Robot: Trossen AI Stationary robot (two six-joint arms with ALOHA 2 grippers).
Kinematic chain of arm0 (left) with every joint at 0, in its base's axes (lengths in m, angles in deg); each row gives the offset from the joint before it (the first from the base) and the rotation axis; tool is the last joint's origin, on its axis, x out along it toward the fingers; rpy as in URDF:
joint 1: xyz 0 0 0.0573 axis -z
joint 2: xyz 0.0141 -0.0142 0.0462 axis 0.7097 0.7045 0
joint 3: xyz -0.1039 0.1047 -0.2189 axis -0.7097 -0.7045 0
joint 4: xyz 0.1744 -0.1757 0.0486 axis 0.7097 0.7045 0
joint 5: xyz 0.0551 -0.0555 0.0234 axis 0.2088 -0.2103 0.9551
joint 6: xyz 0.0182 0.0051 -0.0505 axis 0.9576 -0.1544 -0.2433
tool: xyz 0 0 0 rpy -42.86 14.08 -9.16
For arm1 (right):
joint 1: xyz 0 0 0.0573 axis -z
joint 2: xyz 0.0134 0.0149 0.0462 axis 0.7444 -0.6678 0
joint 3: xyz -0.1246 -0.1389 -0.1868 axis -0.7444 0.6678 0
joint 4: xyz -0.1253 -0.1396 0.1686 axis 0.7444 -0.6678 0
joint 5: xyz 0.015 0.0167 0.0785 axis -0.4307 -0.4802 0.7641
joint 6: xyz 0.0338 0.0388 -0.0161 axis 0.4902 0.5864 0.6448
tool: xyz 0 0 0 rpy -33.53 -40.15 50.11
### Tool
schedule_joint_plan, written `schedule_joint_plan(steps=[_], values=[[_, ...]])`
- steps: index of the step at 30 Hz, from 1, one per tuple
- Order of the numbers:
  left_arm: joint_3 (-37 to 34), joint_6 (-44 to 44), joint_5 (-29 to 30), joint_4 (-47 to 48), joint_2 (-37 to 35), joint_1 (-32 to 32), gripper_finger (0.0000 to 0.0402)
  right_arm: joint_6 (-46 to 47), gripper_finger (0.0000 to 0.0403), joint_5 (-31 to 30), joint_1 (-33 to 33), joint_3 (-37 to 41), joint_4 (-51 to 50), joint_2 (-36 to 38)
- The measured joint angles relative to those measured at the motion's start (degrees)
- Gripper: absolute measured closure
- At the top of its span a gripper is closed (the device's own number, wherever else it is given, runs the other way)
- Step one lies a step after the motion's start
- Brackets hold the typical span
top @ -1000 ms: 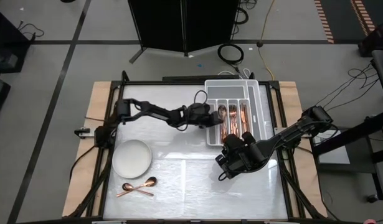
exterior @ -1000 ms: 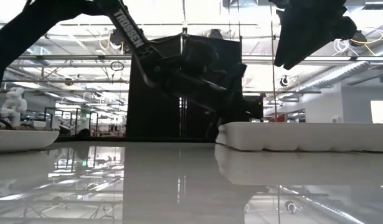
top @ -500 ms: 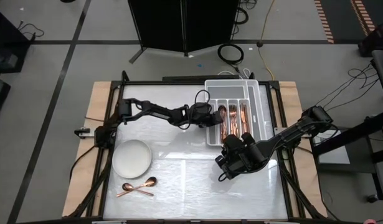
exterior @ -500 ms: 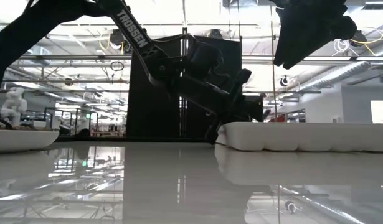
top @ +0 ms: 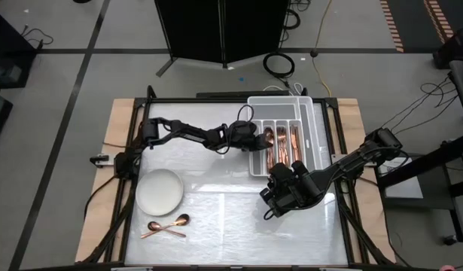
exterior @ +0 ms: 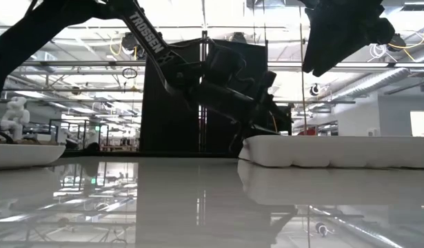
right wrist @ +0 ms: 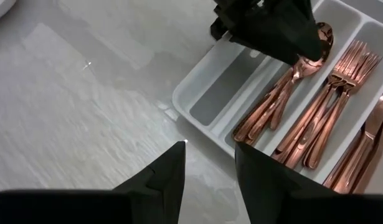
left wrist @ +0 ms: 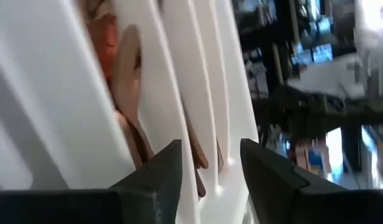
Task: Sort silverware
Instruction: Put the bronze spoon into the silverware tray
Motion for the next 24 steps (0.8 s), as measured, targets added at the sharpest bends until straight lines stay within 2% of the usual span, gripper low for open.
schedule_joint_plan(steps=[5,9,14,19,21,24], values=[[-0.3,7.0,-7.1,0.7,-2.1,-1.4,0.0233,0.0,0.0271,-0.1,-1.3,0.0,0.0,0.0],[-0.3,14.3,-8.3,8.1,-7.8,-2.3,0.0233,0.3,0.0271,-0.1,-2.5,0.0,0.1,0.0],[-0.2,31.6,-8.0,30.4,-17.7,-3.7,0.0233,1.9,0.0271,-0.2,-4.1,0.0,0.4,0.0],[-0.2,50.5,-8.5,61.1,-29.9,-2.3,0.0233,3.0,0.0271,-0.2,-5.3,0.0,0.7,0.0],[-0.2,54.9,-5.8,72.5,-34.7,0.7,0.0233,3.0,0.0271,-0.3,-5.4,0.0,1.1,0.0],[-0.2,55.4,1.3,85.5,-41.2,7.9,0.0233,3.0,0.0271,-0.4,-5.4,0.0,1.8,0.0]])
